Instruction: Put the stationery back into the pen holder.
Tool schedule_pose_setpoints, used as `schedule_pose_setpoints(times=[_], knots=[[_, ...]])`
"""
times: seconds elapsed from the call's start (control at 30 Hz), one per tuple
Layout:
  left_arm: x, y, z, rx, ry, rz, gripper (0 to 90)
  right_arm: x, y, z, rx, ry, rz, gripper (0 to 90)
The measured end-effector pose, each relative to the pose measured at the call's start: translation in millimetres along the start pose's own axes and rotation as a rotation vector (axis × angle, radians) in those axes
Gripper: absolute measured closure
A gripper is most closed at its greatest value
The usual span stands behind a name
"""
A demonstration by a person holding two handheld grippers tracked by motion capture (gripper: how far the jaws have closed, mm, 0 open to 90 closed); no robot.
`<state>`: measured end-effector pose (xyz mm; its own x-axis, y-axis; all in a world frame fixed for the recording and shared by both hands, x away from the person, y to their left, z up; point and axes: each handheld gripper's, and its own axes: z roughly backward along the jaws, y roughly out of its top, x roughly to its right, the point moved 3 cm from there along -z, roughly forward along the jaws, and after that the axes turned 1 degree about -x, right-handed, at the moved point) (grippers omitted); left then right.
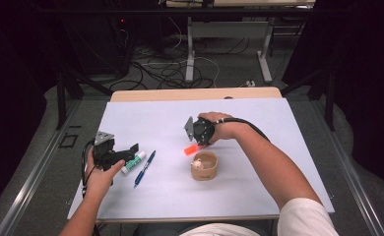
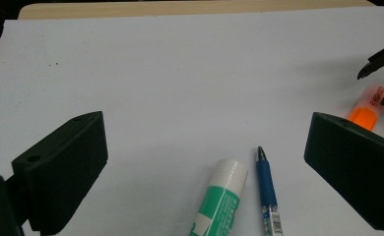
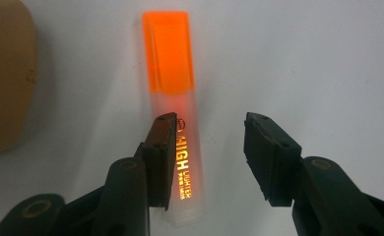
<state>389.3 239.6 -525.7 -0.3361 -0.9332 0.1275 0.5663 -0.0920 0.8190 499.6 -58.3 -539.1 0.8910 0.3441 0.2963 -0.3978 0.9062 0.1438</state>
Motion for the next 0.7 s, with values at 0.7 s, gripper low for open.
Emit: schedule_pose_setpoints(times=[0.7], knots=[[1.1,-0.1,-0.7,-0.003,0.001,-0.005,2.8,-10.8,1.6,-12.2,-0.052,0.107,0.027,60.1]])
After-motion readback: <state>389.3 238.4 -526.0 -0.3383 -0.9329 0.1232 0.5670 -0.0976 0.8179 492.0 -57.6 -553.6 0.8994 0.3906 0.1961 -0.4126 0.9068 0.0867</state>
